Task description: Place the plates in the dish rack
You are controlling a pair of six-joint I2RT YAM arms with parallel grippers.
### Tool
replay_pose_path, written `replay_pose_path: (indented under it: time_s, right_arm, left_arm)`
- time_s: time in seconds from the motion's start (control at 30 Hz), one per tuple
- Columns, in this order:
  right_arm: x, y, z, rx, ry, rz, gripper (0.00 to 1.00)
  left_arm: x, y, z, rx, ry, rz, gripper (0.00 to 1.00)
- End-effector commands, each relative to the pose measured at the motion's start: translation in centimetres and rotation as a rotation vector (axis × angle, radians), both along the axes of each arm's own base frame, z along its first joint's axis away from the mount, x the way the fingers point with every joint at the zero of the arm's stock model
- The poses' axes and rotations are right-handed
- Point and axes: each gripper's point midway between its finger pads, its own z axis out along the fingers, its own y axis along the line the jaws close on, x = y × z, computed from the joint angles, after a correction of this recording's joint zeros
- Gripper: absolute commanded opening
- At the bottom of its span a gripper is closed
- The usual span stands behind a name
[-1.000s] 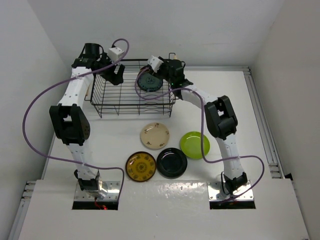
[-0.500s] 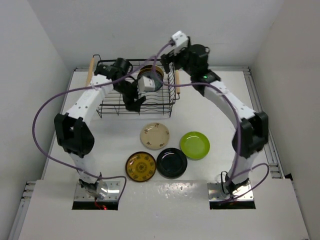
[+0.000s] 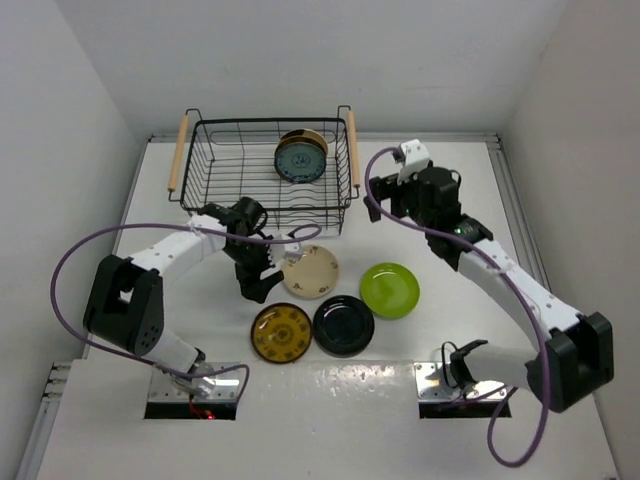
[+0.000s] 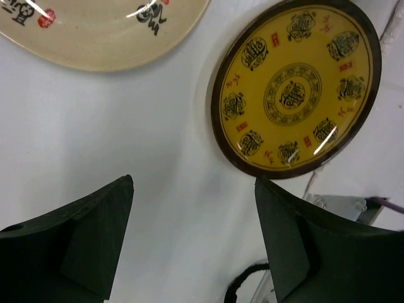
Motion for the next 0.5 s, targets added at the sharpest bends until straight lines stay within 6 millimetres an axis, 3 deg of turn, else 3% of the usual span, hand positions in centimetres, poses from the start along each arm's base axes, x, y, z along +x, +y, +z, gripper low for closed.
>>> replay_pose_path:
  time_s: [0.0, 0.1, 0.3, 0.47]
  right_arm:
    - [-2.3, -1.1, 1.1, 0.000, -0.028, -0.069, 0.99]
    - [-4.3, -1.1, 0.8, -0.018, -0.020, -0.069, 0.97]
    - [-6.7, -1.5, 1.2, -0.063, -0.030, -0.072, 0.97]
    - [-7.9, -1.8, 1.5, -0.076, -0.049, -0.080, 0.97]
  left_arm:
    - [0.9, -2.0, 0.0, -0.087, -0.060, 0.032, 0.83]
    - [-1.2, -2.1, -2.5, -0.080, 0.026, 0.020, 0.83]
    - [-3.4, -2.6, -4.8, -0.016, 0.064, -0.077, 0.83]
    - [-3.3, -0.9, -7.8, 0.100, 0.029, -0.031, 0.83]
